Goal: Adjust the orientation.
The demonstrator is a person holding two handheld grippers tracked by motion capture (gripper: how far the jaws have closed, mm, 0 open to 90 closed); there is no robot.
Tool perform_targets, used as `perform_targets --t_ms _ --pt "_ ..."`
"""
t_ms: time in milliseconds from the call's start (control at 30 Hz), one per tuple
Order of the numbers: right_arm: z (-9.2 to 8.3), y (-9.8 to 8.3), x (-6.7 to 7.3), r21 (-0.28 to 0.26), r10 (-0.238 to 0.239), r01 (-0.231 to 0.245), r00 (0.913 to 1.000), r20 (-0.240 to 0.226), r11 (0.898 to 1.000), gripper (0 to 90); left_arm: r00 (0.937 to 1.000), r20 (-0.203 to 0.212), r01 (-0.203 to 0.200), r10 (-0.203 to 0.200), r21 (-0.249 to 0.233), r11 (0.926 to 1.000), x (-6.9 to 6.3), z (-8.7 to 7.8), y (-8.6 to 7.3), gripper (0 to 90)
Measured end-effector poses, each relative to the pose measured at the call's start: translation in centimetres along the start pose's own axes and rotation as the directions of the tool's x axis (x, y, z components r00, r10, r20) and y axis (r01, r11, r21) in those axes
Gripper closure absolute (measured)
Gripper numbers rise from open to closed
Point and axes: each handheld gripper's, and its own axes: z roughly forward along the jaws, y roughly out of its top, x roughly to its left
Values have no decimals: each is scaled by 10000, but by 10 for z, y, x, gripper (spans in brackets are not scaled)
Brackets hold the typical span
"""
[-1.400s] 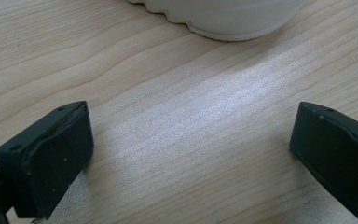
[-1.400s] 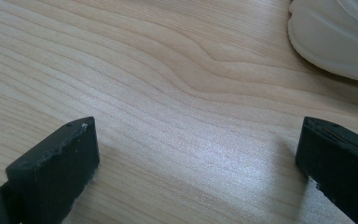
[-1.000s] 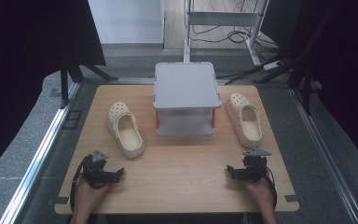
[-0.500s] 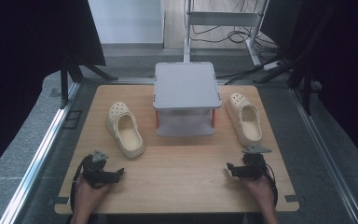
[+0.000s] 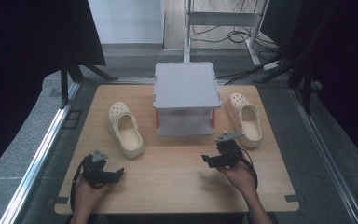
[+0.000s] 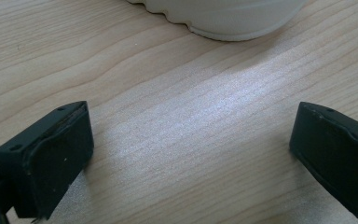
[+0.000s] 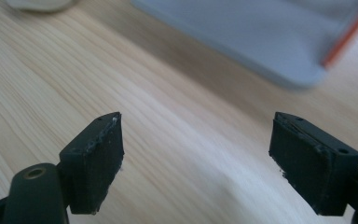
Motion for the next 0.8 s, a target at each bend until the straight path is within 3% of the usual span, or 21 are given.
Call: perform_targets --t_ms 267,467,600,800 --pt "19 38 24 121 -640 646 9970 -435 9978 183 10000 -1 -24 24 8 10000 0 0 0 0" --pt "36 66 43 181 -840 853 9944 -640 9962 197 10000 1 -45 45 8 10000 0 0 0 0" --pt "50 92 64 344 -1196 1236 9878 -993 9917 218 10000 10 -59 59 10 10000 0 0 0 0" --pt "65 119 85 454 -1462 1518 9833 -1081 9874 231 10000 15 -68 68 9 10000 0 0 0 0"
